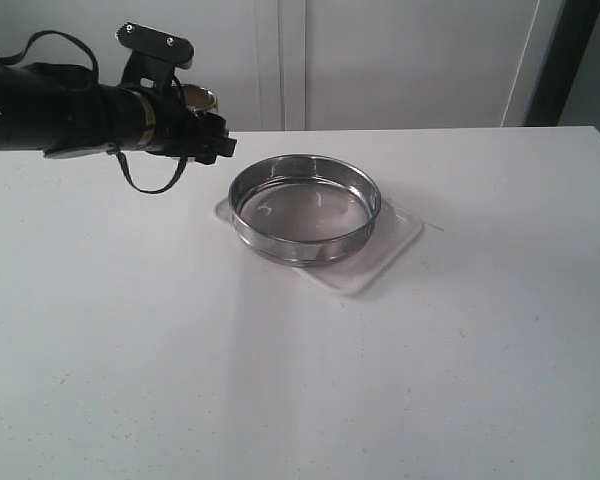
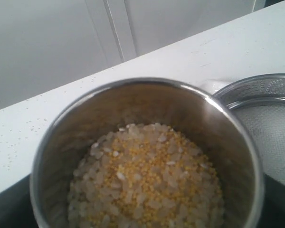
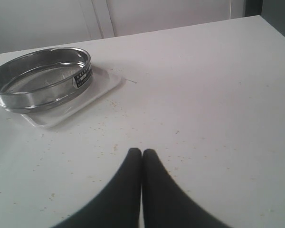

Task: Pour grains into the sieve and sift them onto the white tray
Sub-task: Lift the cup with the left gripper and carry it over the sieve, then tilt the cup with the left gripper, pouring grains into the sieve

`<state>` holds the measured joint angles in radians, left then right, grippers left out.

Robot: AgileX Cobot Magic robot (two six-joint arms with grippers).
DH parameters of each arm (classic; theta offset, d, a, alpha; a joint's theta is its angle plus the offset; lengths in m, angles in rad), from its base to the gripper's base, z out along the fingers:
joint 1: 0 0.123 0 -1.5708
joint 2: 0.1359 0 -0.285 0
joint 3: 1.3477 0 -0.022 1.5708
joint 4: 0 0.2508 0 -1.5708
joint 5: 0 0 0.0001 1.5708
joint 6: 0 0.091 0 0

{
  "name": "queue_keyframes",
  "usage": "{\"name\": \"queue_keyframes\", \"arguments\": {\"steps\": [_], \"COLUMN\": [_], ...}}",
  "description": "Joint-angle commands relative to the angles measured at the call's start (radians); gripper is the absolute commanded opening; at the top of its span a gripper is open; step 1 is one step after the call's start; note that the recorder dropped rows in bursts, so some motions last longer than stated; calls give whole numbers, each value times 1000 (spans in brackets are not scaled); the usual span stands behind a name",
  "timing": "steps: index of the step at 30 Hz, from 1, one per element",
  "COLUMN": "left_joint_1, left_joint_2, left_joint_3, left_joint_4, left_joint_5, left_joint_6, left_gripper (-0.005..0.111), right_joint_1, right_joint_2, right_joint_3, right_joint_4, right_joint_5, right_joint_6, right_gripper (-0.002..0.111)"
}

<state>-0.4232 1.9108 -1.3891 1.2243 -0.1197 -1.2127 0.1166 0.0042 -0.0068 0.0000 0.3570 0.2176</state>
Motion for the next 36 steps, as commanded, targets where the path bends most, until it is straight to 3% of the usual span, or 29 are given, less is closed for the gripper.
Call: {"name": "queue_keyframes", "arguments": {"steps": [1,10,17,26,36], "left_joint_1": [-10,-10,-71,-146,-177], "left_joint_2": [15,72,114,180,238], "left_joint_3": [-55,-150,-195,-313,-335], "left_joint_4": [44,123,218,223,223], "left_joint_5": [13,76,172,287,337], "left_joint_6": [-2,18,194,460,704], "left_gripper": [0,0,0,0,0], "right_joint_1": [2,2,2,2,2], "right_joint_2": [-4,-4,-4,-4,-4], "right_joint_3": [7,7,7,7,7], "right_joint_4": [-7,-7,-7,-7,-7], "right_joint_5": [-15,-15,-15,-15,-15], "right_joint_6": [3,3,3,3,3], "right_gripper": [0,0,0,0,0]}}
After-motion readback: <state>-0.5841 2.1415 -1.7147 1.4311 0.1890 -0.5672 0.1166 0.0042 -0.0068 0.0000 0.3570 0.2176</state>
